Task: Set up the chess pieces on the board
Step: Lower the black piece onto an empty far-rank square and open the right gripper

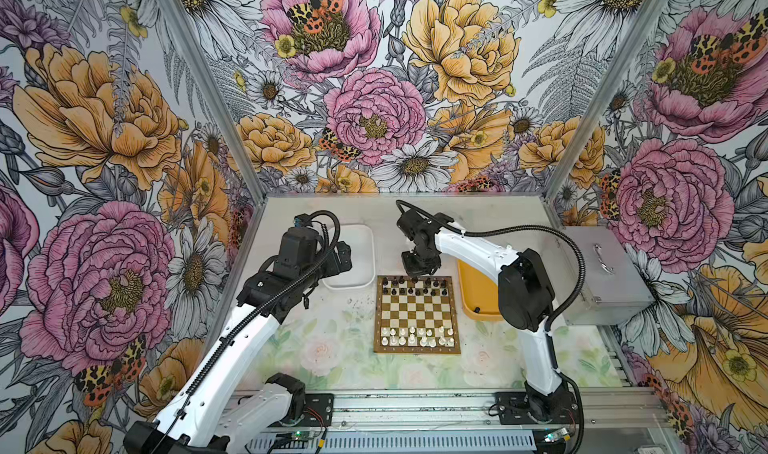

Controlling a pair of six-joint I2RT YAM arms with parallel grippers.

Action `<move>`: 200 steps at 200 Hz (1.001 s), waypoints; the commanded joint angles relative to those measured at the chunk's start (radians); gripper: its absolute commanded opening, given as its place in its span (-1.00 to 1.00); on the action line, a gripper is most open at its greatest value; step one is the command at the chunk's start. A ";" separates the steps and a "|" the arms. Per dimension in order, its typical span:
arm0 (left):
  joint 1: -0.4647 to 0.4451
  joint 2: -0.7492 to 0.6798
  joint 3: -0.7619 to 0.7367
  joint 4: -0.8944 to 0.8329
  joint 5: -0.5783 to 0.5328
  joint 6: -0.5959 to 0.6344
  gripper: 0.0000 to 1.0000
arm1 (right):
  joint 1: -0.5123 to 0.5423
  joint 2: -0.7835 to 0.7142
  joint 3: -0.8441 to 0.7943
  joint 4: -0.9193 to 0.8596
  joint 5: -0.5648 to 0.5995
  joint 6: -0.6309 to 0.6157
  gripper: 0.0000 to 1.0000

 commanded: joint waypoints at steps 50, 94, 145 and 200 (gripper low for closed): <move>0.016 0.002 0.011 -0.008 0.008 0.003 0.98 | 0.009 0.056 0.053 0.004 -0.027 -0.010 -0.82; 0.022 0.001 0.012 -0.008 0.007 0.006 0.98 | 0.009 0.064 0.058 0.004 -0.034 -0.008 -0.82; 0.028 -0.002 0.011 -0.008 0.012 0.008 0.98 | 0.010 0.066 0.067 0.004 -0.035 -0.005 -0.81; 0.035 -0.012 0.004 -0.008 0.020 0.012 0.98 | 0.013 0.070 0.070 0.003 -0.038 -0.004 -0.77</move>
